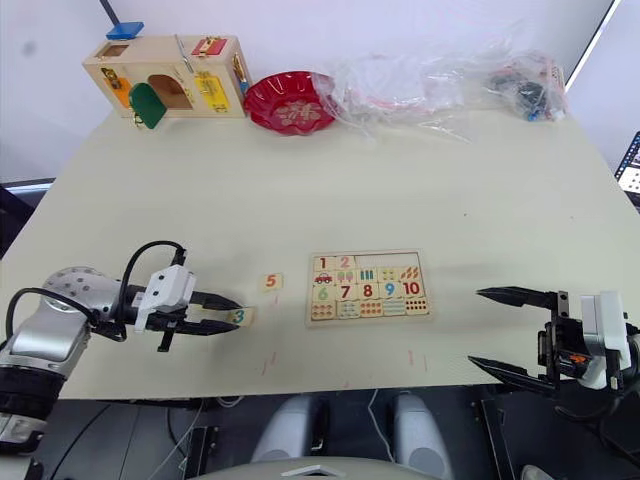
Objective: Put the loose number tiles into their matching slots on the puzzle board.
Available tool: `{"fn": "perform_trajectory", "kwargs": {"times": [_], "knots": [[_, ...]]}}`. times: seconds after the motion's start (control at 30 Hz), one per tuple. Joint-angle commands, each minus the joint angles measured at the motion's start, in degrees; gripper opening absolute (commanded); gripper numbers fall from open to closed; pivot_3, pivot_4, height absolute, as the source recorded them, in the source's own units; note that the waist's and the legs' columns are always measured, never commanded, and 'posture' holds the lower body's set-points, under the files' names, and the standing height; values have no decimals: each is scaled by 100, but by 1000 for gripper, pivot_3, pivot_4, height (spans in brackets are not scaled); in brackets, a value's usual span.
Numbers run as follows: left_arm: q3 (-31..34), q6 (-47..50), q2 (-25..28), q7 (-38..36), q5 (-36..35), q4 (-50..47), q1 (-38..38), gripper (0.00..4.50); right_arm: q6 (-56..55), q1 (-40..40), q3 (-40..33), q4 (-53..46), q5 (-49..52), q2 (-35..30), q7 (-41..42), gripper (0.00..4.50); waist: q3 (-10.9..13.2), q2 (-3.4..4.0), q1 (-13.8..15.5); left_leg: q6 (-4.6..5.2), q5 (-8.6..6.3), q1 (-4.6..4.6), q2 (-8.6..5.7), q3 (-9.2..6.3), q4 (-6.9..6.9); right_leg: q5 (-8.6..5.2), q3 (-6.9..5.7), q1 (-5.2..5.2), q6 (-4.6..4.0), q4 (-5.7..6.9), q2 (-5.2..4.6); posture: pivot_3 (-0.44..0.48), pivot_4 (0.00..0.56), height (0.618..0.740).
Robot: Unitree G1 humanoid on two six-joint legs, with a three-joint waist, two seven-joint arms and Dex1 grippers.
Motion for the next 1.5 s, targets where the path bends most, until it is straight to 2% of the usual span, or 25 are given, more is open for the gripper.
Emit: {"fn": "perform_trajectory", "kwargs": {"times": [0.03,0.13,0.23,0.27,0.37,0.53,0.7,0.8,0.9,1.03,1.23,1.5], "knots": [[194,896,248,166,-384,-931,-221,945,-17,-61,-115,-123,146,4,-57,4500,0,0,9,0,0,0,0,0,0,0,0,0,0,0,-1,0,150,740],[26,1647,357,434,-386,-1559,-589,945,-2,-79,-168,-93,188,-21,-52,4500,0,0,7,0,0,-1,-1,-1,1,0,0,0,0,0,0,0,150,740],[-439,2694,213,688,-434,-2173,-1464,945,-26,-87,-338,-49,246,-63,-21,4500,3,-2,25,0,0,-4,-3,-7,3,0,-1,2,1,0,7,0,150,740],[-779,3298,214,794,-230,-2291,-1934,945,32,-70,-435,-85,362,-79,-25,4500,4,-4,57,0,0,-4,-4,-10,4,0,-1,5,1,0,7,0,150,740],[-1455,4521,-64,1086,-57,-2432,-3055,945,94,32,-709,-131,587,-126,80,4500,4,-4,79,0,0,-3,-9,-11,9,4,6,9,9,-3,14,0,150,740],[-2222,5669,-508,1335,62,-2344,-4123,945,82,281,-981,-204,709,-49,150,4500,4,-3,47,0,0,-1,-5,-13,8,3,15,9,9,-2,26,0,150,740],[-2987,6096,-921,1205,144,-2063,-5082,945,42,346,-1100,-229,772,-18,153,4500,4,-4,7,0,1,0,-3,-17,10,3,13,9,8,3,29,0,150,740],[-3431,6090,-923,974,220,-1984,-5389,945,-67,402,-984,-340,627,145,30,4500,4,-2,-11,0,1,-1,-5,-15,9,2,22,9,9,-2,31,0,150,740],[-3751,6194,-1258,1076,333,-1692,-5678,945,-109,446,-998,-345,602,211,29,4500,6,1,-4,0,1,-3,-5,-20,8,2,20,9,8,-2,33,0,150,740],[-4199,5763,-1706,1346,836,-933,-5787,945,-166,202,-853,-122,455,170,6,4500,5,1,-17,0,1,-1,-8,-13,14,2,36,10,11,-1,35,0,150,740],[-4378,5543,-2511,1711,1262,-91,-5937,945,-347,2,-746,133,228,279,-55,4500,7,1,-4,0,1,-10,-7,-18,13,2,68,5,10,-3,63,0,150,740],[-4557,5842,-2876,2170,1702,-432,-5745,945,-357,-116,-632,57,106,336,-316,4500,7,4,-22,0,1,-5,-7,-16,12,2,76,5,10,1,65,0,150,740]]}}
